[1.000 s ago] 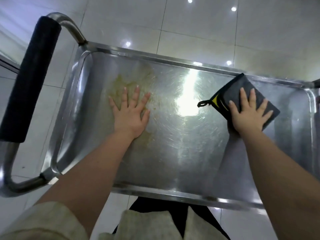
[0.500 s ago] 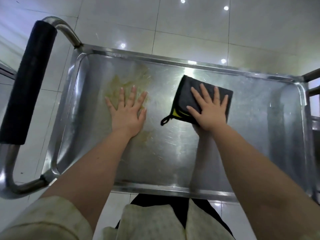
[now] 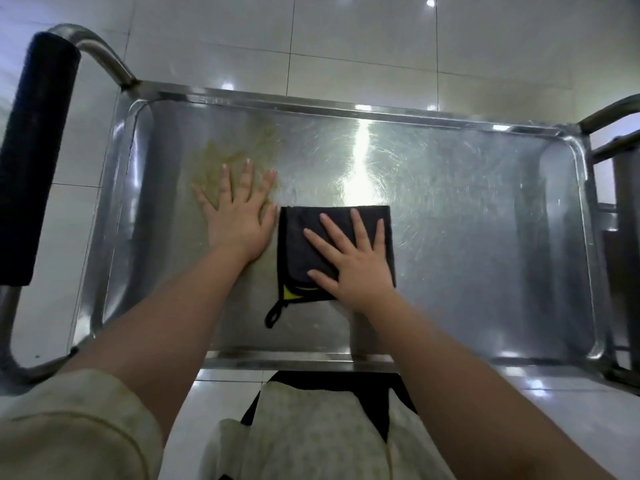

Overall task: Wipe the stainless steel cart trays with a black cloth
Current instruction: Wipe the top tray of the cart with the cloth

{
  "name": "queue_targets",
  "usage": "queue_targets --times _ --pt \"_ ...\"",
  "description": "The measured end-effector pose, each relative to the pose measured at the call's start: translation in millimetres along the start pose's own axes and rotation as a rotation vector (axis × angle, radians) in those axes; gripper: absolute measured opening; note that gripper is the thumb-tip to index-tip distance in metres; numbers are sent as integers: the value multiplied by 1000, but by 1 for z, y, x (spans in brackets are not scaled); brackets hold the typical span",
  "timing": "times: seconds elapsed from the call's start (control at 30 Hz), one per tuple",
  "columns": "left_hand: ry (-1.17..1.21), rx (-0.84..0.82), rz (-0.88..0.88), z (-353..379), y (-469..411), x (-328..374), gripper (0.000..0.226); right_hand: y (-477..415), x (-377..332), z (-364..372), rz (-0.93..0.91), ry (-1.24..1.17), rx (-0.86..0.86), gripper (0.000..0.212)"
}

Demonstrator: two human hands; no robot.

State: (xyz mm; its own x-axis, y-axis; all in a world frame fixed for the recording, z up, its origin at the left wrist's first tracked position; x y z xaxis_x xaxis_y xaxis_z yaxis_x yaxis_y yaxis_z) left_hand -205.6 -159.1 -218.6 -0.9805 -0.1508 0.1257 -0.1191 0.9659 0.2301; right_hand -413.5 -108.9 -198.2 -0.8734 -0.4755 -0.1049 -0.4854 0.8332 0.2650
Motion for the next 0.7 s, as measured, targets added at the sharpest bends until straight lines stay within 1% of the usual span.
queue_targets --times 0.07,0.2,0.27,0.3,0.33,0.37,0.4,0.5,0.57,0.63,0.7 --pt "-5 -13 -1 0 -1 1 59 10 44 -1 132 -3 12 69" --pt "-16 -11 -3 -1 0 4 59 72 151 3 576 -99 17 70" --pt "-25 -5 -7 -1 1 5 59 96 172 6 744 -150 -17 73" --pt "-26 3 -8 -2 0 4 59 98 168 8 794 -175 -25 75" --pt "-21 8 -6 -3 0 3 59 93 154 9 801 -183 -23 75" --pt "-11 10 -2 -4 0 2 59 84 131 9 754 -162 -26 74" --pt "-3 14 2 -4 0 2 59 73 100 10 650 -126 -33 72" --pt "-2 27 7 -8 3 -1 59 47 -13 17 204 -27 -40 71" --pt "-6 26 11 -10 3 -2 59 44 -62 20 -18 20 -35 70" --pt "-12 19 11 -11 3 -2 59 40 -65 18 -116 29 -21 69" --pt "-10 10 10 -12 4 1 59 42 -35 15 -96 32 10 69"
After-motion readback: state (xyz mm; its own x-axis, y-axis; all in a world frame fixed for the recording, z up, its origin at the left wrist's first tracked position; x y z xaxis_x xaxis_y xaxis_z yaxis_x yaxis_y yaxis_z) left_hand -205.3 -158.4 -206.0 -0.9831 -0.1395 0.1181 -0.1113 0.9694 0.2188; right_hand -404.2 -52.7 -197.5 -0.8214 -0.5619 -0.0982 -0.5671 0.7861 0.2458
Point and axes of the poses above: each hand's wrist, its own y-axis away from the middle knuckle, its own z-axis out of the palm, x = y × z, the point moved 8 cm from there along -y, towards the middle knuckle, and after that the axes turned 1 degree about -y, right-handed, at the moved point
